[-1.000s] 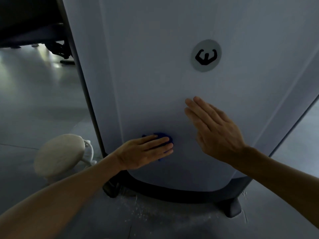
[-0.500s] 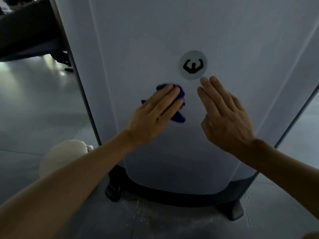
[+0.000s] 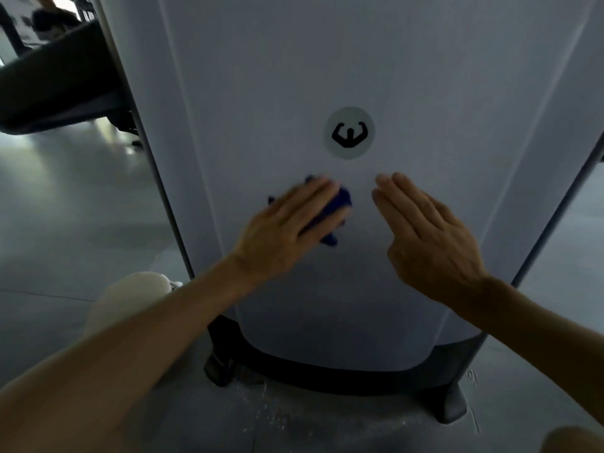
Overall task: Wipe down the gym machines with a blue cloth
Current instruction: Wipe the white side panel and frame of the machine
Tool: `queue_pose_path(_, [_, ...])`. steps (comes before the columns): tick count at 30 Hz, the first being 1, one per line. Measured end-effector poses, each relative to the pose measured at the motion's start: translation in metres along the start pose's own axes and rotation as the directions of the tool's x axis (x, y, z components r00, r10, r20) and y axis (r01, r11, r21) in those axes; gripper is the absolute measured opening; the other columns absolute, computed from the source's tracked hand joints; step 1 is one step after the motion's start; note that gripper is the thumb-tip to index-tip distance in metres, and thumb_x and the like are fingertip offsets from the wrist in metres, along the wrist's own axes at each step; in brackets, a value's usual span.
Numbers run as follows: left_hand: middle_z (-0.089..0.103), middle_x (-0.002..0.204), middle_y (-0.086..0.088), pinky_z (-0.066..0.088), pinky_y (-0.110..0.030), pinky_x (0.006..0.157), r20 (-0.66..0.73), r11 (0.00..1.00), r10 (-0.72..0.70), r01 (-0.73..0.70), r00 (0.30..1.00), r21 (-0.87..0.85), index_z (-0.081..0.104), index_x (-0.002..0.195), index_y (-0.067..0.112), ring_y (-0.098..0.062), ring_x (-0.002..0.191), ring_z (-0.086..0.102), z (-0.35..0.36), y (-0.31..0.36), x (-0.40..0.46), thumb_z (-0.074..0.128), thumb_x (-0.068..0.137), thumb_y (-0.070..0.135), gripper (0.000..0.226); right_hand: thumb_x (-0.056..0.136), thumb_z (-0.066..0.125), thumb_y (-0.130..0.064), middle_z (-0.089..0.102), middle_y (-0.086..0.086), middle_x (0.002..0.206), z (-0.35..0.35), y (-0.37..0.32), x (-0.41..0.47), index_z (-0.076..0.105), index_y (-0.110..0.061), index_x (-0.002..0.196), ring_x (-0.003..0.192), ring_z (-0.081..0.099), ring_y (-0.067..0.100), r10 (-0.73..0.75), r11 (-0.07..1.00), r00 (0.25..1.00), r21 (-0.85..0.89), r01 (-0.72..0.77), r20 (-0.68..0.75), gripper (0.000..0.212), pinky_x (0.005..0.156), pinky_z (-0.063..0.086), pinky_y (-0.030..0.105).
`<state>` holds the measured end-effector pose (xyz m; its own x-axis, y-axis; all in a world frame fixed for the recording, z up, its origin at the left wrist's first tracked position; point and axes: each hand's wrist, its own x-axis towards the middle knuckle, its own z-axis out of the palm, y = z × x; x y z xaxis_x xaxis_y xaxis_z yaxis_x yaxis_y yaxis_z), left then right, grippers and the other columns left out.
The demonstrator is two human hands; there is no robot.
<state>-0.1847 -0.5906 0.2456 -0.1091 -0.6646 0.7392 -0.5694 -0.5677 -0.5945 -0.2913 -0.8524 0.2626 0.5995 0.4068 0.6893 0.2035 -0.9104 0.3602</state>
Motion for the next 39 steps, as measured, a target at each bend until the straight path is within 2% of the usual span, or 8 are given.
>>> queue_pose_path(2, [0.031, 0.16, -0.017, 0.019, -0.033, 0.129, -0.091, 0.973, -0.231, 0.226, 0.969, -0.054, 0.048, 0.153, 0.008, -0.036, 0.151, 0.03, -0.007, -0.019, 0.049, 0.055, 0.108, 0.006, 0.045, 0.091, 0.047, -0.009, 0.008, 0.011, 0.171, -0.013, 0.006, 0.012, 0.02, -0.004, 0.161, 0.159, 0.004, 0.024, 0.065, 0.998, 0.998, 0.0, -0.065, -0.012, 0.075, 0.128, -0.003, 0.032])
queue_pose_path(5, [0.036, 0.156, -0.02, 0.038, -0.044, 0.122, -0.169, 0.949, -0.298, 0.273, 0.94, -0.156, 0.052, 0.148, 0.001, -0.042, 0.148, 0.036, 0.001, -0.016, 0.08, 0.06, 0.106, 0.004, 0.043, 0.091, 0.053, -0.004, 0.006, 0.01, 0.171, -0.02, 0.009, 0.021, 0.02, -0.003, 0.161, 0.159, 0.001, 0.023, 0.121, 0.993, 0.992, 0.021, -0.12, -0.038, 0.078, 0.127, -0.005, 0.029])
queue_pose_path(12, [0.04, 0.162, -0.011, 0.03, -0.044, 0.125, 0.093, 0.963, 0.224, -0.206, 0.97, -0.173, 0.047, 0.154, 0.014, -0.032, 0.151, 0.037, 0.04, 0.075, -0.052, 0.058, 0.106, 0.012, 0.049, 0.082, 0.064, 0.003, 0.011, 0.014, 0.17, 0.018, -0.005, -0.022, 0.022, 0.001, 0.159, 0.159, 0.007, 0.028, 0.042, 0.998, 0.999, 0.053, -0.04, -0.023, 0.088, 0.129, 0.005, 0.036])
queue_pose_path(19, [0.039, 0.163, -0.012, 0.02, -0.043, 0.129, 0.194, 0.937, 0.347, -0.334, 0.917, -0.099, 0.039, 0.158, 0.013, -0.031, 0.152, 0.036, 0.036, 0.077, -0.056, 0.057, 0.107, 0.019, 0.054, 0.085, 0.057, 0.003, 0.012, 0.012, 0.171, 0.016, 0.009, -0.044, 0.02, -0.003, 0.161, 0.159, 0.009, 0.026, -0.049, 0.999, 0.996, 0.013, 0.048, 0.071, 0.085, 0.129, 0.004, 0.037])
queue_pose_path(23, [0.043, 0.159, -0.018, 0.026, -0.044, 0.127, -0.019, 0.999, -0.018, 0.017, 1.0, -0.039, 0.045, 0.153, 0.006, -0.035, 0.148, 0.04, 0.013, 0.037, 0.031, 0.051, 0.109, 0.005, 0.045, 0.088, 0.048, 0.004, 0.009, 0.01, 0.171, -0.017, 0.028, -0.009, 0.017, -0.004, 0.162, 0.159, 0.005, 0.023, 0.14, 0.988, 0.99, 0.068, -0.139, -0.007, 0.08, 0.128, 0.008, 0.035])
queue_pose_path(28, [0.054, 0.149, -0.024, 0.036, -0.046, 0.123, -0.223, 0.944, -0.33, 0.315, 0.917, -0.101, 0.056, 0.143, -0.002, -0.041, 0.142, 0.047, 0.01, 0.013, 0.118, 0.059, 0.108, 0.01, 0.037, 0.09, 0.05, 0.01, 0.005, 0.007, 0.171, -0.028, 0.032, 0.011, 0.018, -0.005, 0.162, 0.159, 0.0, 0.02, 0.227, 0.972, 0.971, 0.077, -0.221, -0.074, 0.08, 0.126, -0.002, 0.026])
queue_pose_path(35, [0.045, 0.16, -0.012, 0.035, -0.04, 0.123, 0.098, 0.969, 0.155, -0.132, 0.983, -0.209, 0.052, 0.152, 0.013, -0.029, 0.15, 0.04, 0.052, 0.12, -0.026, 0.058, 0.106, 0.009, 0.047, 0.088, 0.048, 0.01, 0.007, 0.012, 0.171, 0.012, 0.018, -0.041, 0.019, 0.0, 0.16, 0.159, 0.004, 0.026, 0.096, 0.992, 0.995, 0.079, -0.094, -0.022, 0.079, 0.127, -0.002, 0.028])
queue_pose_path(39, [0.045, 0.16, -0.01, 0.032, -0.039, 0.125, 0.12, 0.971, 0.131, -0.102, 0.984, -0.218, 0.051, 0.153, 0.015, -0.025, 0.15, 0.041, 0.06, 0.15, -0.064, 0.06, 0.105, 0.01, 0.049, 0.092, 0.045, -0.004, 0.015, 0.015, 0.169, 0.038, 0.007, -0.071, 0.023, 0.0, 0.159, 0.158, 0.009, 0.028, -0.102, 0.993, 0.993, 0.066, 0.099, 0.055, 0.07, 0.129, 0.003, 0.034])
